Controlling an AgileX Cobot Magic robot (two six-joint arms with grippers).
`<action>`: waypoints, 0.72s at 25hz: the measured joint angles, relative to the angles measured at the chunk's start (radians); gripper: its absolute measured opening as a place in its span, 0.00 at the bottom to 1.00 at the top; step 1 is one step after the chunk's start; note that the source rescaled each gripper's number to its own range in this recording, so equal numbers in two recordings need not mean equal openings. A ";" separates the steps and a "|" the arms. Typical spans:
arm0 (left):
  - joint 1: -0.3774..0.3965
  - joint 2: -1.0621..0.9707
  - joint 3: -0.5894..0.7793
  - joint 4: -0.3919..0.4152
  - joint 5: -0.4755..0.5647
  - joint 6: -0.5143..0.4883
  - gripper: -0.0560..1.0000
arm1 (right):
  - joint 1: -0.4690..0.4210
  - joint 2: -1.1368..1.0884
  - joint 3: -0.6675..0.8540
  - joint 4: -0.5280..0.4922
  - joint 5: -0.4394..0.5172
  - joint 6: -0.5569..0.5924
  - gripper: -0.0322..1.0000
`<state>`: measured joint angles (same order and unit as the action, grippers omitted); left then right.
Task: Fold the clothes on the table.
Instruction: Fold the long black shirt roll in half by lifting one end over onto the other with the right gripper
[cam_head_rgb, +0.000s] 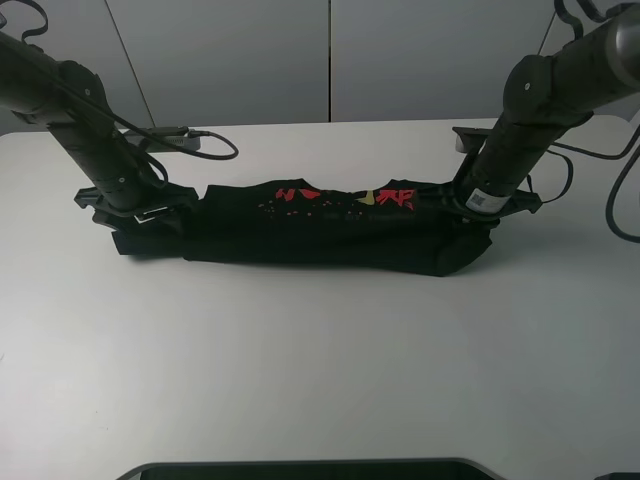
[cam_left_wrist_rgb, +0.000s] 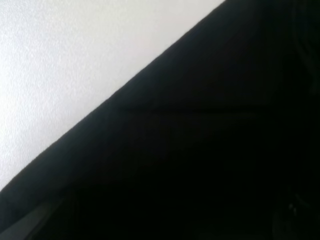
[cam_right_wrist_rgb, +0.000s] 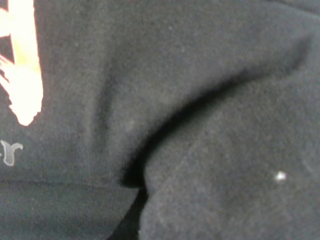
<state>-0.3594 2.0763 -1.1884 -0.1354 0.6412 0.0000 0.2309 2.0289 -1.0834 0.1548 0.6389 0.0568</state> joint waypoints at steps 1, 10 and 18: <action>0.000 0.000 0.000 0.000 0.000 0.000 0.99 | 0.000 -0.002 0.000 0.000 0.002 -0.002 0.16; 0.000 0.000 0.000 0.006 0.000 0.000 0.99 | 0.000 -0.102 -0.037 0.022 0.142 -0.057 0.16; 0.000 0.000 0.000 0.009 0.000 0.000 0.99 | 0.000 -0.143 -0.191 0.357 0.344 -0.291 0.16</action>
<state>-0.3594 2.0763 -1.1884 -0.1260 0.6412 0.0000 0.2309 1.8854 -1.2749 0.5118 0.9830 -0.2341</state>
